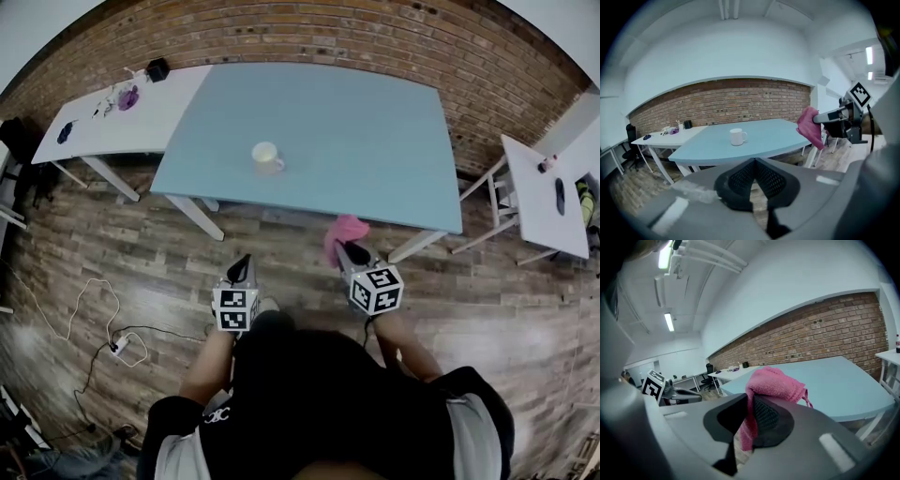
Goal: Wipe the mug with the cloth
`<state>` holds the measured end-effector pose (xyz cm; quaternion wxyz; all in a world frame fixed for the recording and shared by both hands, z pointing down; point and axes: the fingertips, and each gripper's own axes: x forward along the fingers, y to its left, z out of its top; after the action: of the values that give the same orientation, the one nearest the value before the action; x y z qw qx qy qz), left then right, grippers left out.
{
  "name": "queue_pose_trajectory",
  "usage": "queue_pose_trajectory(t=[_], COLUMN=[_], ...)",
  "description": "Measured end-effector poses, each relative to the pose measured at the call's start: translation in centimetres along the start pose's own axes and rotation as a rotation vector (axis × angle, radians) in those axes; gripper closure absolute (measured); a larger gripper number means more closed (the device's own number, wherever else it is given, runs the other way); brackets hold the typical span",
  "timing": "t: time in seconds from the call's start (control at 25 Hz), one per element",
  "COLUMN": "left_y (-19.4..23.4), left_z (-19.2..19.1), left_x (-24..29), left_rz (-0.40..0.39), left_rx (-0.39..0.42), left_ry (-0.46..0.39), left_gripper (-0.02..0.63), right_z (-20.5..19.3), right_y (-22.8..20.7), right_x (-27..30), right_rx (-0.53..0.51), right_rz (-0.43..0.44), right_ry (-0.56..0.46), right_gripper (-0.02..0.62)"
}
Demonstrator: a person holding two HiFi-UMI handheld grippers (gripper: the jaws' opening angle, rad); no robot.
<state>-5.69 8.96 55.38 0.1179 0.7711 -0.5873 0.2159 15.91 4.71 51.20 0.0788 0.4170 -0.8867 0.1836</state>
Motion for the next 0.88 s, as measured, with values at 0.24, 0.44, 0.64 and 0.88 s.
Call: queue_pose_trajectory(t=[0.24, 0.44, 0.64, 0.88], left_y=[1.6, 3.7, 4.7, 5.3], left_z=[-0.1, 0.5, 0.8, 0.2], left_x=[-2.5, -3.9, -5.0, -5.9], left_rz=[-0.002, 0.008, -0.022, -0.042], left_rx=[-0.058, -0.083, -0.081, -0.130], left_ry=[-0.042, -0.070, -0.087, -0.071], left_gripper=[0.600, 0.600, 0.600, 0.600], right_z=[-0.1, 1.0, 1.5, -0.1], right_y=[1.8, 3.5, 6.0, 7.7], right_x=[-0.1, -0.2, 0.7, 1.3], right_rx=[-0.022, -0.056, -0.053, -0.050], right_rz=[0.003, -0.017, -0.013, 0.009], right_ry=[0.004, -0.059, -0.069, -0.028], right_gripper=[0.554, 0.555, 0.555, 0.555])
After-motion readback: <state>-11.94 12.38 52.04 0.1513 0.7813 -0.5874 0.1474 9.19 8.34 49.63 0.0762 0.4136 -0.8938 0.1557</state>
